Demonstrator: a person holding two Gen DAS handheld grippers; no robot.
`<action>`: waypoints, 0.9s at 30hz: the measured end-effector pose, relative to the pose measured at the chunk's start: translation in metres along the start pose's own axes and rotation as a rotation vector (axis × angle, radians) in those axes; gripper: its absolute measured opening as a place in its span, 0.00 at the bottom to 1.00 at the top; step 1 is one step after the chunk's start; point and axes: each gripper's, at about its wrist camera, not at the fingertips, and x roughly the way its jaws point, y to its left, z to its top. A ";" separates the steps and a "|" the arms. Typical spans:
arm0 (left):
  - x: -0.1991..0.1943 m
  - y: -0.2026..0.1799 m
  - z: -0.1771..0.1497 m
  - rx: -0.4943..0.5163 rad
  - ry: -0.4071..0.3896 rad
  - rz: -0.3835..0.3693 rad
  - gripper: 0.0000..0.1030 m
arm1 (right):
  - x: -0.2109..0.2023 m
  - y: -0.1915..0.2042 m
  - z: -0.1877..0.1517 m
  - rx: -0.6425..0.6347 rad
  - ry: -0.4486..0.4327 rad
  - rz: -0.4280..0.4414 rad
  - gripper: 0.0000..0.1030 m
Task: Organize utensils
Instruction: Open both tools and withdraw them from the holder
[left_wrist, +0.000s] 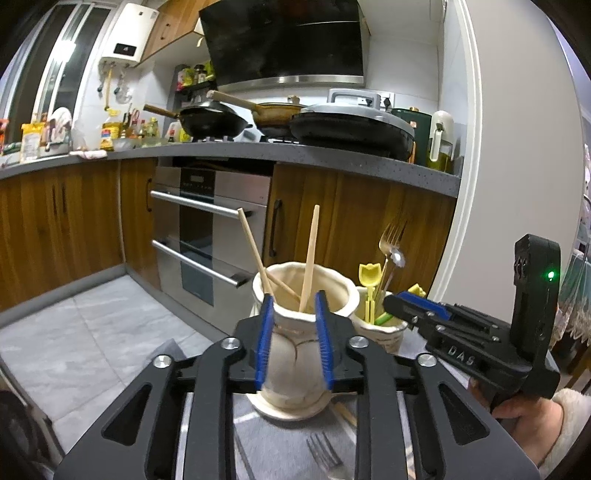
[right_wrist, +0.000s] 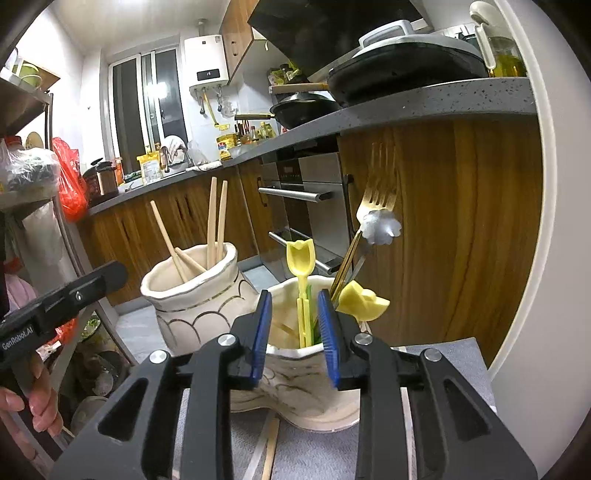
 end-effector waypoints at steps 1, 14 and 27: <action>-0.003 0.000 -0.001 0.000 0.002 0.002 0.33 | -0.005 0.000 -0.001 0.002 0.003 -0.001 0.25; -0.032 0.005 -0.034 0.010 0.093 0.122 0.92 | -0.045 0.009 -0.048 -0.059 0.207 0.016 0.77; -0.060 0.021 -0.075 -0.007 0.215 0.187 0.95 | -0.046 0.058 -0.091 -0.187 0.376 0.027 0.94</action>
